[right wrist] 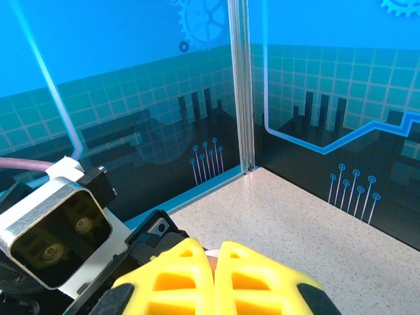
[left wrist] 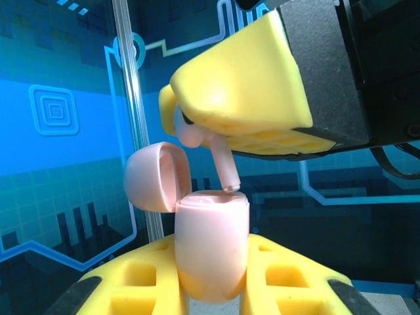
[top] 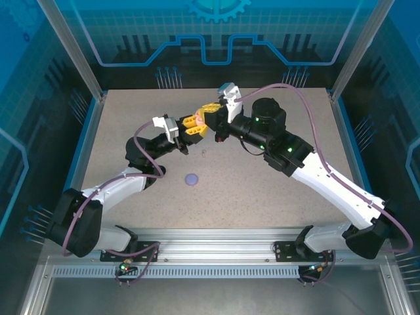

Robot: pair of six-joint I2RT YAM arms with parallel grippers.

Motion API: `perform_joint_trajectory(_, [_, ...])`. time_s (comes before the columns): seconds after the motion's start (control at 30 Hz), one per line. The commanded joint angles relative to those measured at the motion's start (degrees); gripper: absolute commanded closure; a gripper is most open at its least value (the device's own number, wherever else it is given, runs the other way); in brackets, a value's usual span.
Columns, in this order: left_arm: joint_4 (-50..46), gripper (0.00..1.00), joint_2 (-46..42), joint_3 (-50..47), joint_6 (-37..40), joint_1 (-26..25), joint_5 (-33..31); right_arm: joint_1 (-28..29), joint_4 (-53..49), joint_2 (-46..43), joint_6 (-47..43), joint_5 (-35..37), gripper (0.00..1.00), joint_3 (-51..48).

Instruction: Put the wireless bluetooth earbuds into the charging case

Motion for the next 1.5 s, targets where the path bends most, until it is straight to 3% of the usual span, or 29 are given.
perform_joint_trajectory(0.0, [1.4, 1.00, -0.1, 2.1, -1.2, -0.4, 1.4, 0.3, 1.5, 0.1, 0.4, 0.1, 0.95, -0.9])
perform_joint_trajectory(0.57, [0.4, 1.00, -0.8, 3.0, -1.9, -0.4, 1.9, -0.6, -2.9, -1.3, -3.2, -2.4, 0.98, -4.2])
perform_joint_trajectory(1.1, [-0.8, 1.00, -1.6, 4.7, -5.5, -0.4, 5.7, -1.9, -6.4, -0.7, -7.1, -9.9, 0.98, -3.1])
perform_joint_trajectory(1.23, [-1.4, 1.00, -1.6, 4.6, -5.0, -0.4, 5.1, -2.2, -7.0, -0.4, -5.6, -8.6, 0.84, -1.7])
perform_joint_trajectory(1.47, [-0.6, 1.00, 0.2, 3.3, -3.7, -0.4, 1.4, -3.1, -7.0, -2.1, -1.3, -7.1, 0.45, 1.8])
